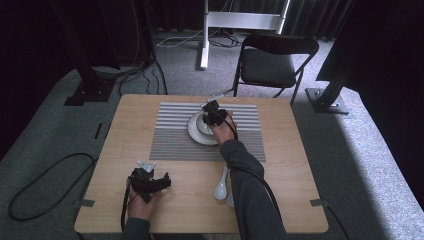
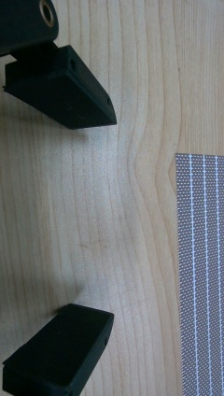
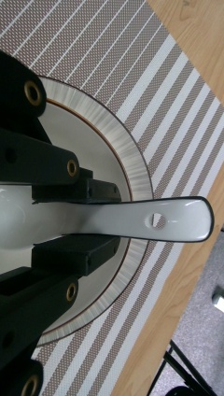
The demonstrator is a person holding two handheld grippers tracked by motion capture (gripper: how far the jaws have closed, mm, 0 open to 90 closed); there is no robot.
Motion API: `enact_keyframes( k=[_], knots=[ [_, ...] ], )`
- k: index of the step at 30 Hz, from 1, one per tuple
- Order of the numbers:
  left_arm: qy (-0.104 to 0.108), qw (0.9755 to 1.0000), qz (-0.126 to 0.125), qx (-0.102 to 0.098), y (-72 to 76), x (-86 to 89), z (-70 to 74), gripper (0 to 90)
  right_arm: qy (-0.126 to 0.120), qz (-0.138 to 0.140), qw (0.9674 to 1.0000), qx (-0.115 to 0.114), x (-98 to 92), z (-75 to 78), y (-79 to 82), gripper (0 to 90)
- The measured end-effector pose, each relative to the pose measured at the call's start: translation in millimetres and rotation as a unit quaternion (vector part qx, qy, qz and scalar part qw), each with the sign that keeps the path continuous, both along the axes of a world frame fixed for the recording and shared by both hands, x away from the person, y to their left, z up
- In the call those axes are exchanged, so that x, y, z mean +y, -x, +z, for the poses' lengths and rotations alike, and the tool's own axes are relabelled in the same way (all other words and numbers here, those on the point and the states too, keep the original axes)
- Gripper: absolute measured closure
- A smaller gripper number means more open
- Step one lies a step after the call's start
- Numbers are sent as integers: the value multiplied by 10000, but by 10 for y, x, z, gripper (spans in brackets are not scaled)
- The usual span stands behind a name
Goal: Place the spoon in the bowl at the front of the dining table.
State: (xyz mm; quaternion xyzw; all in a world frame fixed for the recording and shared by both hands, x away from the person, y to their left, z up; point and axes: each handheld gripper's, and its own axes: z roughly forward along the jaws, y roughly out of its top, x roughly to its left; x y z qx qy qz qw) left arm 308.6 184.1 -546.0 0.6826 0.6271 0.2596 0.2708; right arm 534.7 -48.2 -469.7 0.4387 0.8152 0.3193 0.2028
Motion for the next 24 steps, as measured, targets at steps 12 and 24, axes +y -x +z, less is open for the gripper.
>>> enact_keyframes(
  k=[12, 24],
  knots=[
    [-4, 10000, 7, 6, 3, -3, 1, 70, 131, -65, 9998, 153, 52, -113, -43, 738],
    [-5, 10000, 27, -2, 3, -10, 0, 70, 52, 165, 9996, 228, -54, -61, 4, 560]
  ],
)
